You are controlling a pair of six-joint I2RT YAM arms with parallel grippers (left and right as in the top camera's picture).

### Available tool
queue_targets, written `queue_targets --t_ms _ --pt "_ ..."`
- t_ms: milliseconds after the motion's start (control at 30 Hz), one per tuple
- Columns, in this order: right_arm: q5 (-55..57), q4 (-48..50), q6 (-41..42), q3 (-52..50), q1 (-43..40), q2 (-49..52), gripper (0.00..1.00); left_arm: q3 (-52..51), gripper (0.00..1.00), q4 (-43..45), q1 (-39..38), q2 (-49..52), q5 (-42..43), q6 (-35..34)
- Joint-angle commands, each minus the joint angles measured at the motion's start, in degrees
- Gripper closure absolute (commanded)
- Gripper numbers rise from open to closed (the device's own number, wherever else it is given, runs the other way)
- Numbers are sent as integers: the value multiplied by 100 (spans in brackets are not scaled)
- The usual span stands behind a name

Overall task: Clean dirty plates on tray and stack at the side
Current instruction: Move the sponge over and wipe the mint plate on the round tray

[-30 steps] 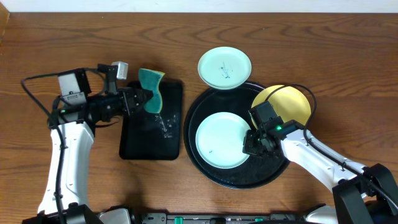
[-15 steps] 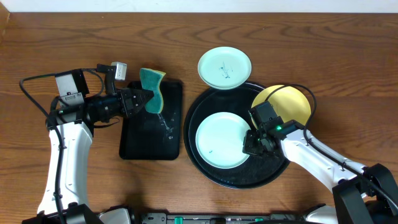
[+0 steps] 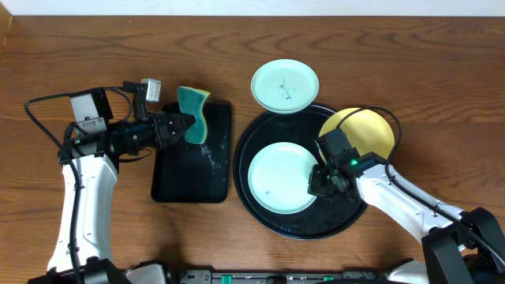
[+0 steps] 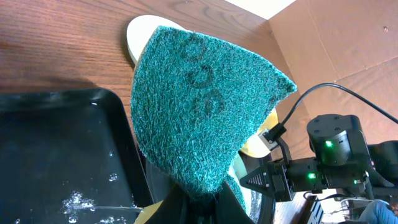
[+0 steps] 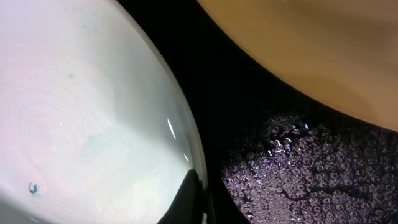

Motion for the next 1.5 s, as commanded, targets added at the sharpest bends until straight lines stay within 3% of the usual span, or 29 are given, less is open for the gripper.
queue_targets --t_ms 0,100,200,300,467,533,733,867,1100,1467 --pt "-24 26 -79 -131 76 140 99 -50 92 7 28 -74 247 142" --pt "-26 26 -79 -131 76 140 99 -50 93 -11 4 -74 162 140" --pt "-24 31 -79 -131 76 140 99 -50 92 -208 -129 -74 -564 131" --pt "-24 31 -79 -131 76 140 99 -50 93 -476 -470 -74 -2142 -133" --pt "-24 33 -79 -131 76 140 99 -50 92 -774 -1379 -44 -5589 -1558" --pt "-26 28 -79 -131 76 140 99 -50 92 -881 -1716 4 -6249 -1921" --pt "-26 28 -79 -131 76 140 99 -48 92 -896 -2494 153 -6314 -1928" --pt "-26 28 -79 -131 76 140 99 -7 93 -881 -2964 151 -6109 -1464" --pt "-24 28 -79 -131 76 140 99 74 93 -398 -3866 160 -4870 -1307" --pt "-24 28 -79 -131 76 140 99 63 92 321 -4977 1178 -4664 -2682"
